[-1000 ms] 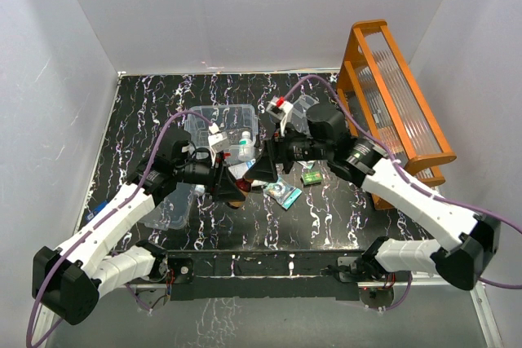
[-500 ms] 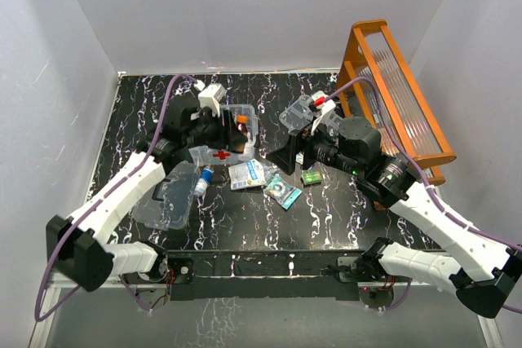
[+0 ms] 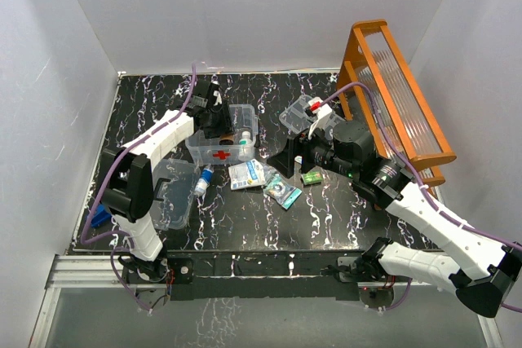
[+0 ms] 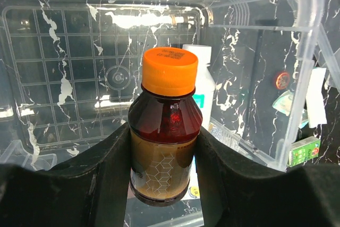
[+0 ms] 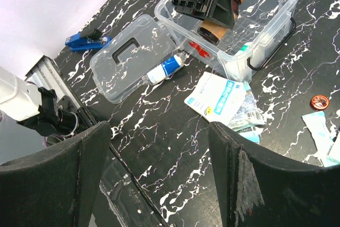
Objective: Organize the medicine kit
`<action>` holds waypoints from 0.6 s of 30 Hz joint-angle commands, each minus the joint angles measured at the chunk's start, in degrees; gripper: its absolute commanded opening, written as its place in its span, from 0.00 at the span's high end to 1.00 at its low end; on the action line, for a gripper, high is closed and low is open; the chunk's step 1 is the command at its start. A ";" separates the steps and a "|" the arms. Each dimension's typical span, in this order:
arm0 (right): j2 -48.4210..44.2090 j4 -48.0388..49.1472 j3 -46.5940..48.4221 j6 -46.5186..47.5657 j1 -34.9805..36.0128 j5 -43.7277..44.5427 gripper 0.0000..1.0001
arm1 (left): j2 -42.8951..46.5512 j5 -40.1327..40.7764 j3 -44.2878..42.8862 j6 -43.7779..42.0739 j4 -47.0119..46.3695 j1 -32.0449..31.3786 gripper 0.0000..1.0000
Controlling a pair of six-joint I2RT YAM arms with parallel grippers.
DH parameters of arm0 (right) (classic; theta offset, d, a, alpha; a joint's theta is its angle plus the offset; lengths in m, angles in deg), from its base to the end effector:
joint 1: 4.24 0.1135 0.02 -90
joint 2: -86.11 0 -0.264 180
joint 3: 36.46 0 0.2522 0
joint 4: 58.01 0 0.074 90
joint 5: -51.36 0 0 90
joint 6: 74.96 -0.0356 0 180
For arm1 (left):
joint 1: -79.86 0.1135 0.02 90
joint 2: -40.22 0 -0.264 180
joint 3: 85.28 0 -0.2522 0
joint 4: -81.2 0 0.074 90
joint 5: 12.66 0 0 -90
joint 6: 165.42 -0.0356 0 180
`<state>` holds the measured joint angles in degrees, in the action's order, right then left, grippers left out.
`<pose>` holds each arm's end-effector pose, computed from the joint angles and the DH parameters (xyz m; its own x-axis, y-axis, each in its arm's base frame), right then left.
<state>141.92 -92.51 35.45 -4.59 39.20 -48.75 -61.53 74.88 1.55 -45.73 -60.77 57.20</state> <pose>0.1536 0.1540 0.3674 -0.4839 -0.0028 -0.8751 -0.6745 0.6383 0.3710 0.3671 -0.1549 0.2547 -0.7867 -0.2078 -0.5813 0.0259 0.9297 -0.3674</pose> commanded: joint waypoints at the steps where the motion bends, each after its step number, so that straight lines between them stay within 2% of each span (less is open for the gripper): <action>1: -0.88 3.51 -0.79 -0.38 0.06 0.97 0.28 | 0.79 -0.78 -3.03 0.68 1.47 -0.02 0.78; 11: 0.05 4.82 -1.96 -1.15 0.05 0.25 0.27 | -5.40 -3.35 -2.87 1.45 1.32 -0.35 0.77; 18: 0.32 6.89 -3.96 -2.78 0.02 -1.59 0.26 | -7.56 -2.30 -3.41 0.82 1.96 -0.78 0.74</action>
<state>142.27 -90.30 32.10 -6.12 39.20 -49.32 -70.17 73.09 0.34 -44.75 -59.65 56.81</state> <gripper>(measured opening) 0.733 0.432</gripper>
